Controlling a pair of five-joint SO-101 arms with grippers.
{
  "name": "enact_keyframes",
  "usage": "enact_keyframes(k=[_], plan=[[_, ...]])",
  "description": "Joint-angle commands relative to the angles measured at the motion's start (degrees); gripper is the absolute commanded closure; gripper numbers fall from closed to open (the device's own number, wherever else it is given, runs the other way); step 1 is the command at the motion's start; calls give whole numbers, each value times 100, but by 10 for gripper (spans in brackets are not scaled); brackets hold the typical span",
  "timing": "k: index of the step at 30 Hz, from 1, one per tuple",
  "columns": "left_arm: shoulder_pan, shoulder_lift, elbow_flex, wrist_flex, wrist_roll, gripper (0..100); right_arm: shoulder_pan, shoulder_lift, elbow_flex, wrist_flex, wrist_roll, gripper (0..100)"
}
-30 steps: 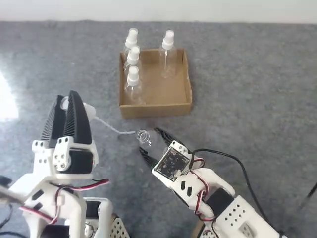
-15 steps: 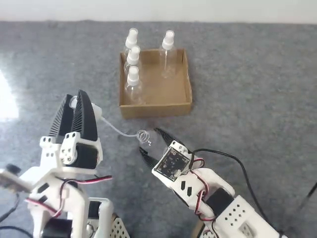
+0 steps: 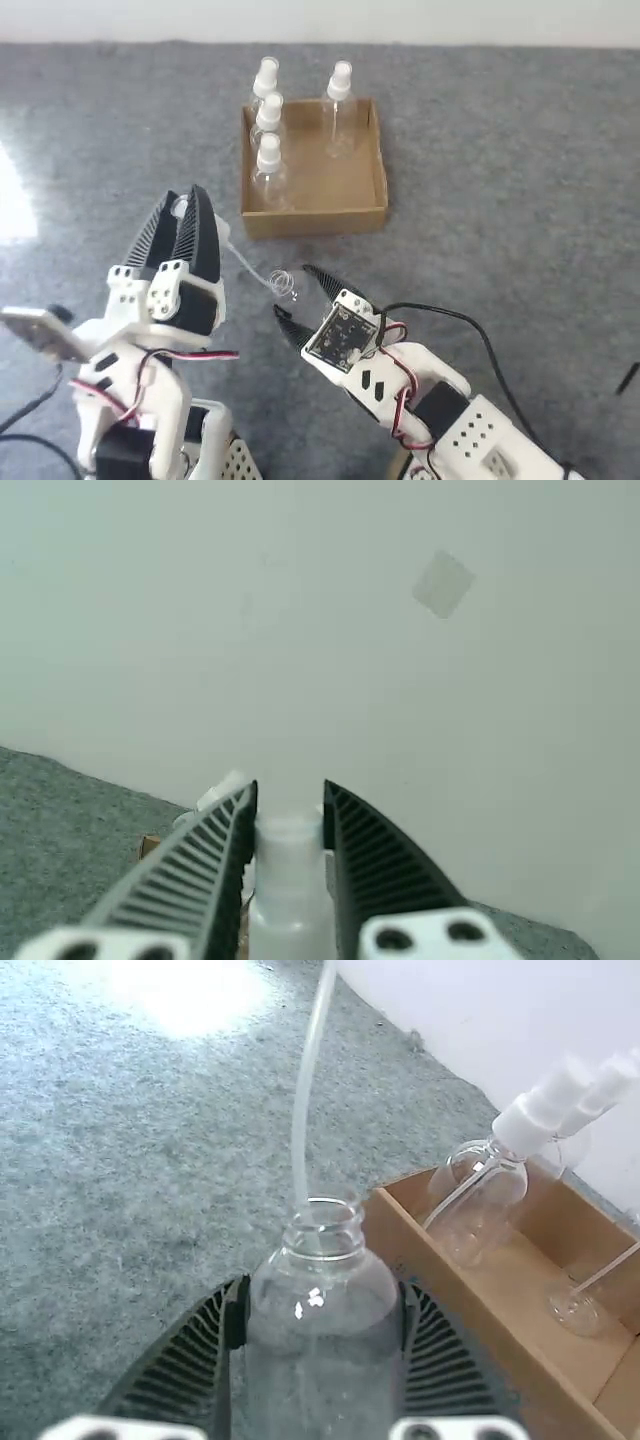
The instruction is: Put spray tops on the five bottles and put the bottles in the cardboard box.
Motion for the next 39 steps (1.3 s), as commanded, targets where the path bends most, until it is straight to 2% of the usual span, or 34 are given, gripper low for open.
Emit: enact_keyframes(k=[1, 6, 13, 19, 28, 33, 39], plan=[[-9, -88, -31, -26, -70, 989, -48, -119, -70, -154, 62, 941], [18, -88, 268, -26, -70, 989, -48, -127, -62, -154, 44, 941], [44, -88, 514, -26, -79, 988, -31, -127, -70, -154, -475, 941], [607, -88, 734, -26, -387, 988, -22, -127, -70, -127, -501, 941], [870, -79, 980, -44, -413, 988, -13, -127, -53, -92, -510, 941], [1152, -79, 1051, 18, -879, 988, 286, -127, -53, -136, -527, 941], [1187, -79, 1051, 246, -862, 988, 374, -127, -70, -145, -826, 941]])
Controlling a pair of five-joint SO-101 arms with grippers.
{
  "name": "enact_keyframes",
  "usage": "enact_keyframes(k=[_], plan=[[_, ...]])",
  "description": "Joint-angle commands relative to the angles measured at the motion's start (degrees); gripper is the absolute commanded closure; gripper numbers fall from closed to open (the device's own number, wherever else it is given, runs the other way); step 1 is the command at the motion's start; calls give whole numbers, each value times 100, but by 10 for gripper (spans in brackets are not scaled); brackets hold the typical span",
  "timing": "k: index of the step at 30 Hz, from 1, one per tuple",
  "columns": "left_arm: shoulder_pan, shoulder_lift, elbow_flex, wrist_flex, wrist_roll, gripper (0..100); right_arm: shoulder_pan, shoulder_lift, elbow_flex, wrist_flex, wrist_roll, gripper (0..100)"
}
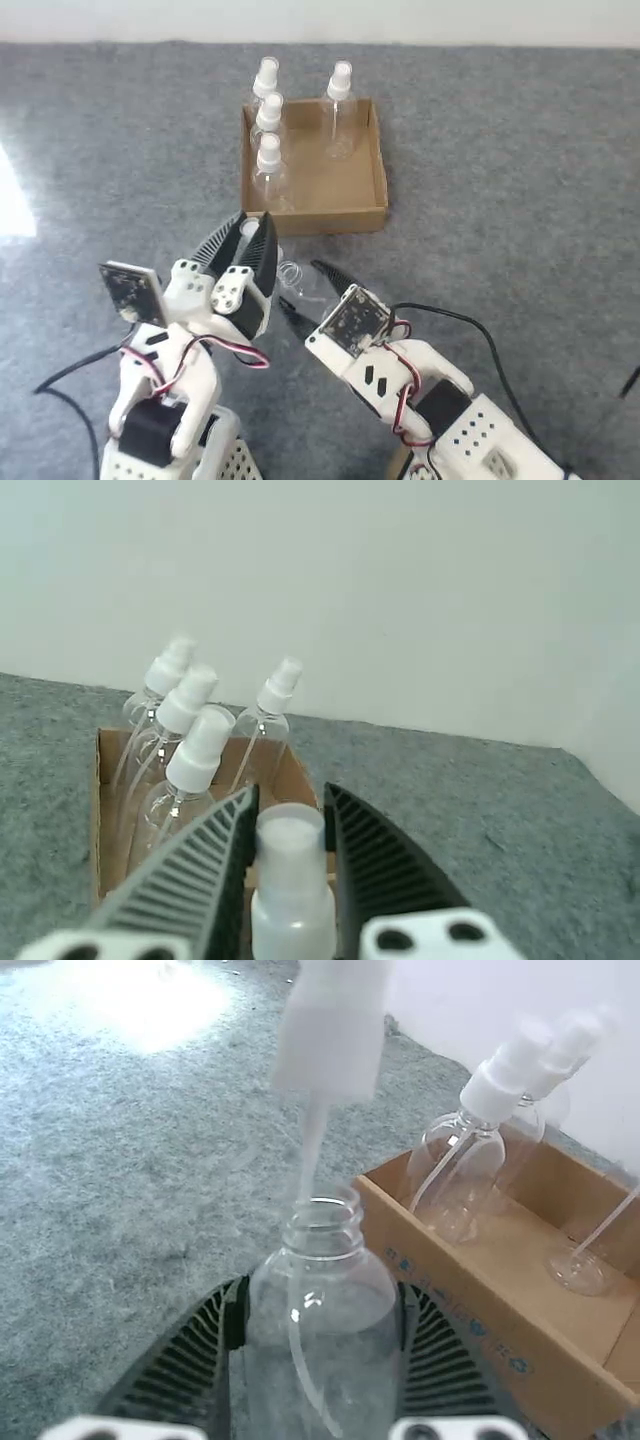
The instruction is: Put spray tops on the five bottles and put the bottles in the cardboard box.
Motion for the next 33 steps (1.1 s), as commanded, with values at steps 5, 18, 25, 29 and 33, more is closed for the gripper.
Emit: enact_keyframes(k=[5, 18, 25, 29, 33], plan=[[220, -79, 84, 176, -88, 969, 119, -127, -70, -136, -97, 941], [510, -79, 92, 413, -264, 902, 127, -127, -79, -101, -97, 941], [510, -79, 92, 571, -387, 828, 136, -127, -88, -101, -97, 941], [501, -79, 92, 571, -422, 826, 136, -127, -88, -101, -97, 941], [281, -79, -13, 545, -457, 825, 136, -127, -88, -101, -97, 941]])
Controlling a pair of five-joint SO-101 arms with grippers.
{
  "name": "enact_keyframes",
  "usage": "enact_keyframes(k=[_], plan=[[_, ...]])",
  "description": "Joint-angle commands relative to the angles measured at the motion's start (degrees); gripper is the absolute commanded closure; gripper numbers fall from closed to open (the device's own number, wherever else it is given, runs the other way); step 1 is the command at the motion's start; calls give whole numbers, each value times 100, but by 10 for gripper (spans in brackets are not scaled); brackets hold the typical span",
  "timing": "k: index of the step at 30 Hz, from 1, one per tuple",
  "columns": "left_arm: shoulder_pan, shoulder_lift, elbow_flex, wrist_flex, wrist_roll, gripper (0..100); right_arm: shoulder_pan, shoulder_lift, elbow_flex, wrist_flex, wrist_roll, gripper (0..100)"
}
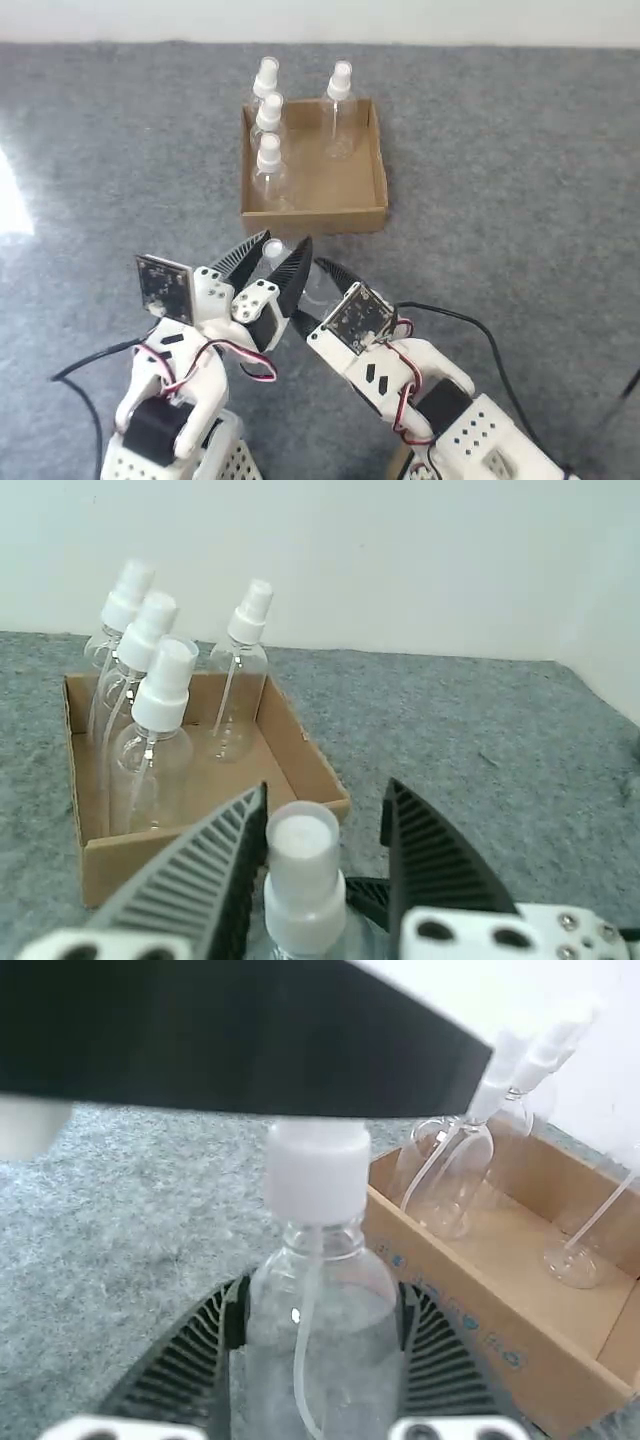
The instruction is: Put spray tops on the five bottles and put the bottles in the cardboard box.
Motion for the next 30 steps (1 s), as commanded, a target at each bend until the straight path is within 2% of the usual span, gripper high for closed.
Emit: enact_keyframes(k=[1, 4, 14, 21, 30], plan=[[-316, -79, -215, 18, -132, 825, 75, -127, -88, -101, -62, 941], [-545, -79, -330, 26, -132, 825, 75, -127, -88, -101, -62, 941], [-615, -88, -716, 18, -132, 825, 75, -127, -70, -119, -62, 941], [-1574, -97, -743, -18, -105, 829, 75, -127, -70, -119, -53, 941], [-1582, -97, -470, -18, -123, 830, 75, -127, -97, -145, -53, 941]])
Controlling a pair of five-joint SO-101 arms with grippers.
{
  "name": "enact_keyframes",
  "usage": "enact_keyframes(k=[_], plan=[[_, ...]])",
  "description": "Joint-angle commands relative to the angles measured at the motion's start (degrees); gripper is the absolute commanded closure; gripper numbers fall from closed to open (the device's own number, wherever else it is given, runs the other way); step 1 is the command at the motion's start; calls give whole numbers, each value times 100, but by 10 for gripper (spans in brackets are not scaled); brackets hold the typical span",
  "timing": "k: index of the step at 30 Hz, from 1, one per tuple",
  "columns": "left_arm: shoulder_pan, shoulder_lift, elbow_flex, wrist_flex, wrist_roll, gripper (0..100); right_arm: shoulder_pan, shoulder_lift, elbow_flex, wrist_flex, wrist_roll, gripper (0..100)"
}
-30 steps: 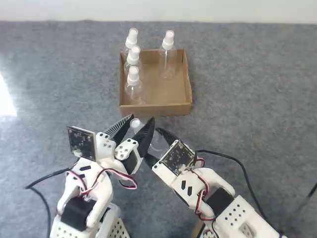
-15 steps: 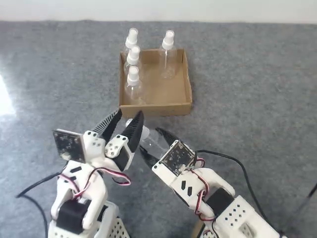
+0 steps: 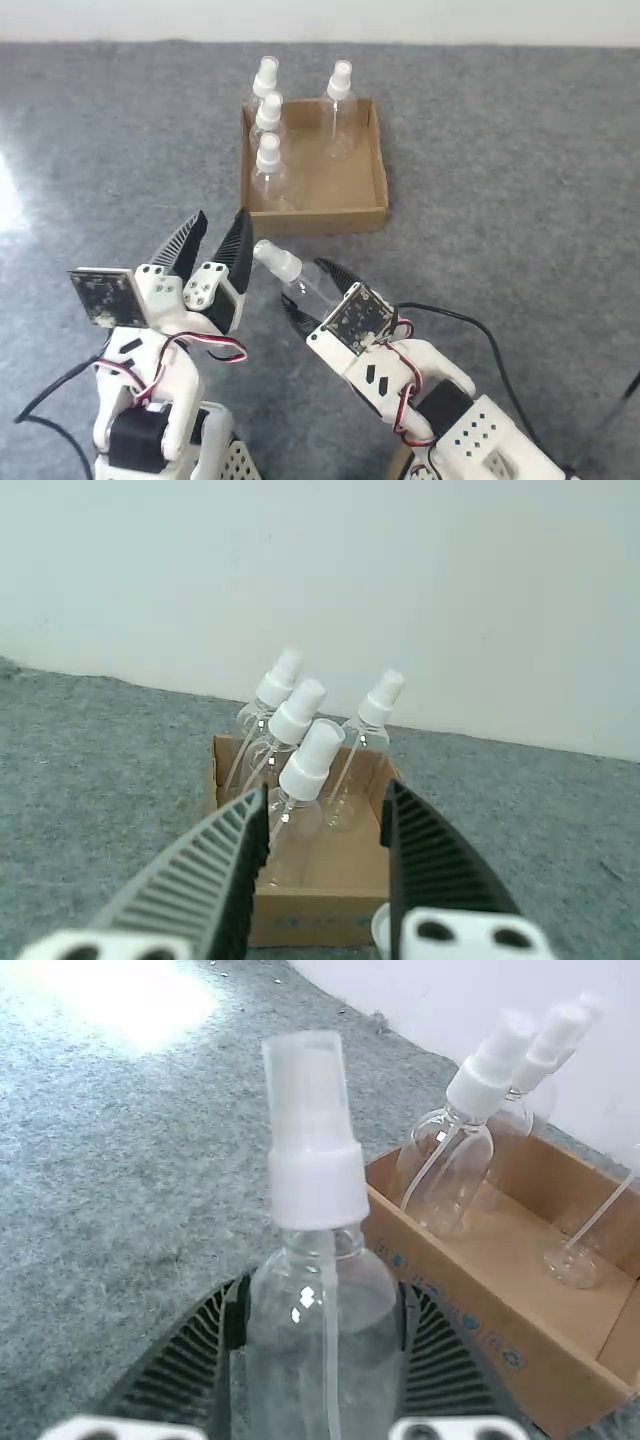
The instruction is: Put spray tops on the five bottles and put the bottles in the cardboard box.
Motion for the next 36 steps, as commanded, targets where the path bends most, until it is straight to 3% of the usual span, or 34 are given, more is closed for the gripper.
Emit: enact_keyframes(k=[1, 10, 16, 24, 36], plan=[[-18, -97, 13, -18, -26, 830, 75, -127, -105, -145, -44, 941], [9, -88, 101, -26, -35, 830, 66, -127, -299, -119, -44, 941], [879, -79, 233, -18, -527, 833, 40, -127, -352, -154, -44, 940], [1002, -79, 295, -79, -659, 880, 40, -127, -378, -145, -44, 940], [1873, -79, 409, -97, -967, 885, 66, -127, -343, -145, -44, 940]])
